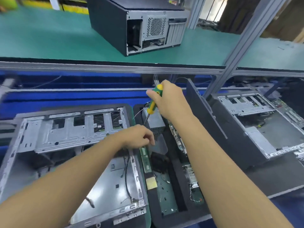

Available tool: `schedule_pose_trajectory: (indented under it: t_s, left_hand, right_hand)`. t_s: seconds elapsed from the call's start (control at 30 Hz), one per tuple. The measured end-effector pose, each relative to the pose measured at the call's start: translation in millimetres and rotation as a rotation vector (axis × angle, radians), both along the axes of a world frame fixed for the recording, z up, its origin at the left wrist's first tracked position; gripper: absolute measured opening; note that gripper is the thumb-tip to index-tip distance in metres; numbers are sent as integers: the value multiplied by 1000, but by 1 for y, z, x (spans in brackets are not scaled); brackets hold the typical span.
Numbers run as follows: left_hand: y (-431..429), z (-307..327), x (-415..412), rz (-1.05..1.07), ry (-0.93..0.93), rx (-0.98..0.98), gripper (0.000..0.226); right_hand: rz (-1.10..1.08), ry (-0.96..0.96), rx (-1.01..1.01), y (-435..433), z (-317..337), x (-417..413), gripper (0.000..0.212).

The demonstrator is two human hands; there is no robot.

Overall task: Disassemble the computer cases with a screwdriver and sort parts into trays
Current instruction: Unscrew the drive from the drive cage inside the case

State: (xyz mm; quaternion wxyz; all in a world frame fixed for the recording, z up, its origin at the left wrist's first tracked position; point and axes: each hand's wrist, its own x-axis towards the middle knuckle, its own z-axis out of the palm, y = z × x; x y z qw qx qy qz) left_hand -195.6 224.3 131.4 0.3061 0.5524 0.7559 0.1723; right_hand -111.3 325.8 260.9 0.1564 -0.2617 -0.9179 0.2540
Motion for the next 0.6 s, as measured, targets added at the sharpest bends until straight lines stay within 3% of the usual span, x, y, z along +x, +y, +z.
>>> schedule_pose_trajectory:
  t_s: [0.2, 0.33, 0.6]
  left_hand:
    - [-87, 10, -53, 515, -21, 323, 33]
    - [-136, -5, -81, 706, 71, 323, 28]
    - [-159, -27, -90, 641, -87, 255, 23]
  right_hand:
    - [164, 74, -111, -52, 2, -46, 32]
    - [225, 66, -147, -81, -6, -69, 31]
    - [310, -53, -181, -110, -31, -87, 27]
